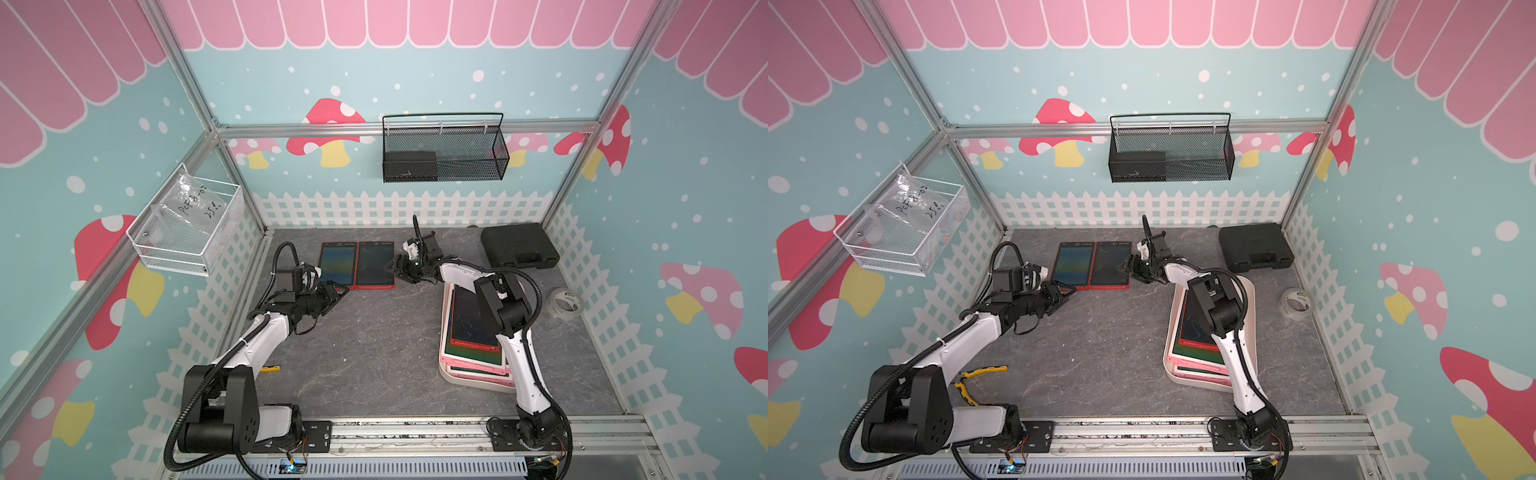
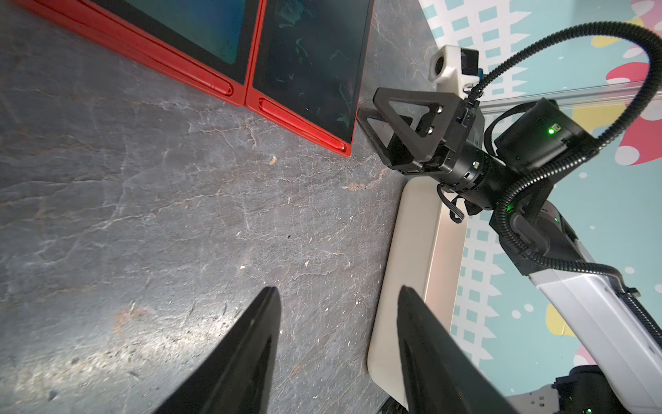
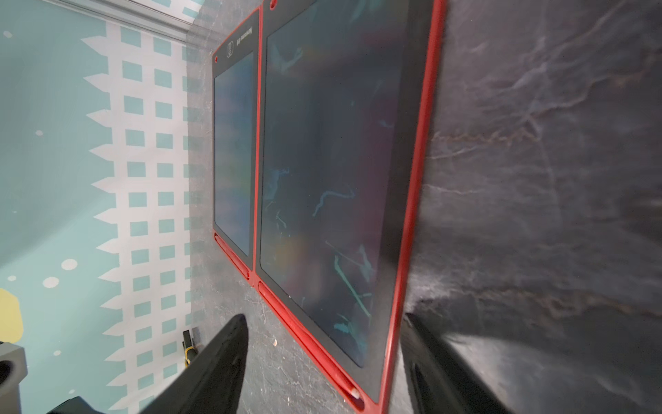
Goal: Take out the writing tablet from the storage box
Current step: Place the writing tablet at the center of the board.
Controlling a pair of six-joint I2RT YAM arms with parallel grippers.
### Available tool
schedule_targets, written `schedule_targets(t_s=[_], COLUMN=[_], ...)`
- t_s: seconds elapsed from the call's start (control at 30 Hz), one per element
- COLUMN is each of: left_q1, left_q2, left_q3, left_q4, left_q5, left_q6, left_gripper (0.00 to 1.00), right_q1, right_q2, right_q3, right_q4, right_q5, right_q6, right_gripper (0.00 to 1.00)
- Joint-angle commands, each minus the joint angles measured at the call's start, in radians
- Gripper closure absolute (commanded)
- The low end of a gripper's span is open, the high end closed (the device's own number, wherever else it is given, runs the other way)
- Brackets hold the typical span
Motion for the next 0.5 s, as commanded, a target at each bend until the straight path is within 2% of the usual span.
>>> schedule_targets(t_s=[0.0, 0.17, 0.3, 0.47], left_q1=[0.003, -0.003, -0.035, -0.134], left_q2=[0.008, 0.009, 0.019, 0.071], left_q3=[-0.017, -0.019, -0.013, 0.031], left_q4=[0.021, 0.026, 0.036, 0.040], left_q5=[0.012, 0.009, -0.013, -0.063], left_q6=[0.004, 0.004, 0.003, 0.000], left_gripper=[0.45, 0.45, 0.45, 0.46], right_q1=[0.009, 0.007, 0.010, 0.010], right_q2=[-0.023, -0.066, -0.119, -0.266], right_q3=[-0.018, 0.009, -0.005, -0.052], right_q4=[-0.137, -0.266, -0.284, -0.349], right_q5=[0.109, 0.281, 0.279, 0.293], right_q6=[-0.052, -0.139, -0.229, -0.331], right_gripper=[0.30, 0.30, 0.33, 0.33])
